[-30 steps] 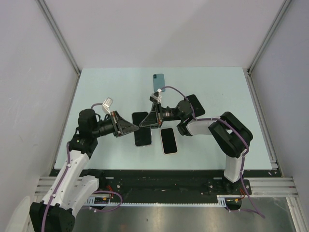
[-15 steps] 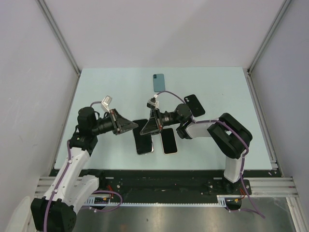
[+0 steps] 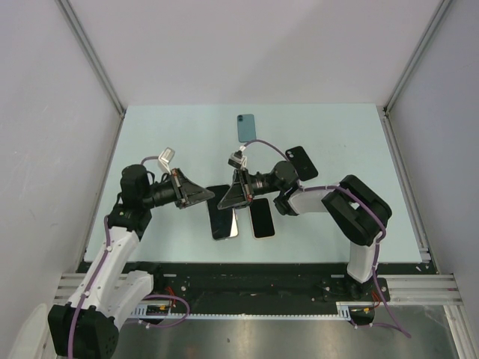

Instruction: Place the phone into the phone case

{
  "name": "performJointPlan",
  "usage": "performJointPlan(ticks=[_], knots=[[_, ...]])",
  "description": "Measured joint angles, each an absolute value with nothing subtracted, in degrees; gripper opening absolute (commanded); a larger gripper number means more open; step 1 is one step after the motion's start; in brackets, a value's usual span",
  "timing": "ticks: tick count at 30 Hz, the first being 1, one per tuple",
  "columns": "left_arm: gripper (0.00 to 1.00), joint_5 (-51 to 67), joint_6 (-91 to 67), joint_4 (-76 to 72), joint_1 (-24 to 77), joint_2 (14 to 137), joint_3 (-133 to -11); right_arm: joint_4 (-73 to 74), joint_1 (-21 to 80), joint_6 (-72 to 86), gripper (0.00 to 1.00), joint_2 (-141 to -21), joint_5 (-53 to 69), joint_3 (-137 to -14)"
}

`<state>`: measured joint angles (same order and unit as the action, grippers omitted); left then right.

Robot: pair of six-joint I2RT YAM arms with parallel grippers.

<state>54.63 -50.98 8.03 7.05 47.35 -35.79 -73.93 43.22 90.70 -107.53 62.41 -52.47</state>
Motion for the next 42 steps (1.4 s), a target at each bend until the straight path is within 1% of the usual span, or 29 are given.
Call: performJointPlan(ticks=[1,2,3,5,8,14,22,30,32,34,35,37,38,39,40,41,42], knots=[[0.23,54.7,-51.0,8.2,7.0,47.4,-35.8,-74.0,43.2,90.5,0.05,-107.4,62.4,-52.5],[0.37,54.8,-50.7,8.2,7.0,47.3,-36.0,-73.9,43.2,90.4,0.04,-107.3,62.5,-52.4],[0.42,54.9,-50.3,8.2,7.1,47.3,-36.1,-73.9,43.2,90.5,0.03,-107.1,62.4,-52.4],[0.48,55.2,-48.4,8.3,7.0,47.1,-36.3,-73.9,43.0,91.5,0.02,-106.6,63.0,-52.4],[0.53,55.5,-46.8,8.6,7.0,46.7,-36.3,-74.0,42.2,92.1,0.01,-105.8,63.1,-52.4],[0.57,56.2,-46.1,8.6,7.0,45.2,-35.5,-74.0,40.3,93.0,0.00,-105.6,62.2,-52.4],[0.57,58.8,-49.0,4.8,7.0,43.4,-30.4,-74.0,38.8,93.6,0.00,-105.6,60.4,-52.4],[0.56,60.1,-50.6,1.4,7.9,44.2,-29.6,-74.0,38.8,93.6,0.01,-105.9,60.0,-52.3],[0.55,60.1,-50.9,0.7,8.6,44.7,-29.5,-74.0,38.8,93.5,0.02,-106.2,59.9,-52.3],[0.50,60.0,-51.1,-0.2,9.6,45.5,-29.3,-73.9,38.8,93.3,0.02,-106.6,59.8,-52.3],[0.40,60.0,-51.3,-0.8,10.3,46.0,-29.2,-73.9,38.8,93.0,0.03,-106.7,59.8,-52.3],[0.29,60.0,-52.0,-1.8,11.4,46.9,-29.1,-74.0,38.8,92.6,0.04,-106.7,59.9,-52.3],[0.19,60.2,-52.2,-2.3,11.8,47.4,-29.0,-74.0,38.8,92.1,0.05,-106.7,59.9,-52.3],[0.14,60.3,-52.6,-2.8,12.1,47.6,-28.9,-73.7,38.8,91.4,0.07,-106.7,60.1,-52.3],[0.09,60.4,-52.9,-3.4,12.3,47.8,-28.9,-73.5,38.8,91.0,0.15,-106.8,60.1,-52.3],[0.02,60.3,-53.2,-3.9,12.4,47.8,-28.9,-73.6,38.7,90.4,0.21,-106.8,60.1,-52.3],[0.00,60.2,-53.7,-3.9,12.4,48.0,-28.9,-73.8,38.6,89.6,0.29,-106.8,60.0,-52.3]])
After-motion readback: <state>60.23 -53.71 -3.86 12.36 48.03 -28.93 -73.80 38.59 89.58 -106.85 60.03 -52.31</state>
